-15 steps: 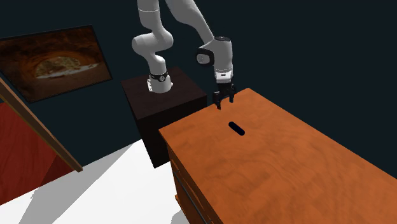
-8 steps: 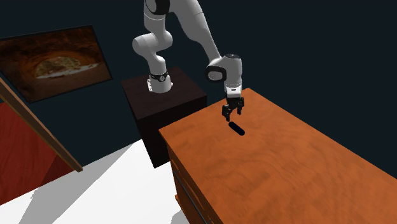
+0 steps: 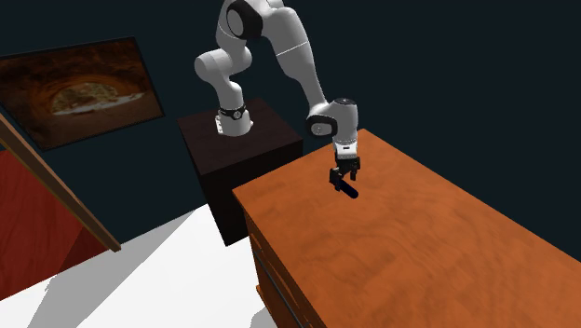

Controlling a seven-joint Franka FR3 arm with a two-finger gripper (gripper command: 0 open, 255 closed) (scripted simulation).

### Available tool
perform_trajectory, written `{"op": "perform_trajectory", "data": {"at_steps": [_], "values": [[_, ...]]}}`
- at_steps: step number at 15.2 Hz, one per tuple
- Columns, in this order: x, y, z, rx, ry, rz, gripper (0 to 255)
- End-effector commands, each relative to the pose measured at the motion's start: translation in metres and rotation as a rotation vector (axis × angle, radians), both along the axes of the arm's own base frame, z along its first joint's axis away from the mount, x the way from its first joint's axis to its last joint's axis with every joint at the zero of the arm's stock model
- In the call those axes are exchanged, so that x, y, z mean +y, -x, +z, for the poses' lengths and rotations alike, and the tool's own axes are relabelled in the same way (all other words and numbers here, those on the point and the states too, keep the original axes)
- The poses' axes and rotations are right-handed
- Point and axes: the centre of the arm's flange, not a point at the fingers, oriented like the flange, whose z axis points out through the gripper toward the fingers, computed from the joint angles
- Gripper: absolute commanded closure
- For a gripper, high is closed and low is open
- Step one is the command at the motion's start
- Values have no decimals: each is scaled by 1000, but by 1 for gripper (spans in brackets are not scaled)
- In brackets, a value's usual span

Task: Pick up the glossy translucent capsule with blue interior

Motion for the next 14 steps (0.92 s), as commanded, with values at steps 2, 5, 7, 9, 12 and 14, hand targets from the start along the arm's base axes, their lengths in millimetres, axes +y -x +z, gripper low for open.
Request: {"op": "perform_trajectory", "data": {"at_steps": [2,5,7,9,12,14], "values": [[0,0,-13,0,0,0,0],[1,0,-13,0,0,0,255],[1,0,-13,0,0,0,255],[1,0,-13,0,0,0,255],[1,0,-13,0,0,0,255],[0,0,-13,0,0,0,255]]}}
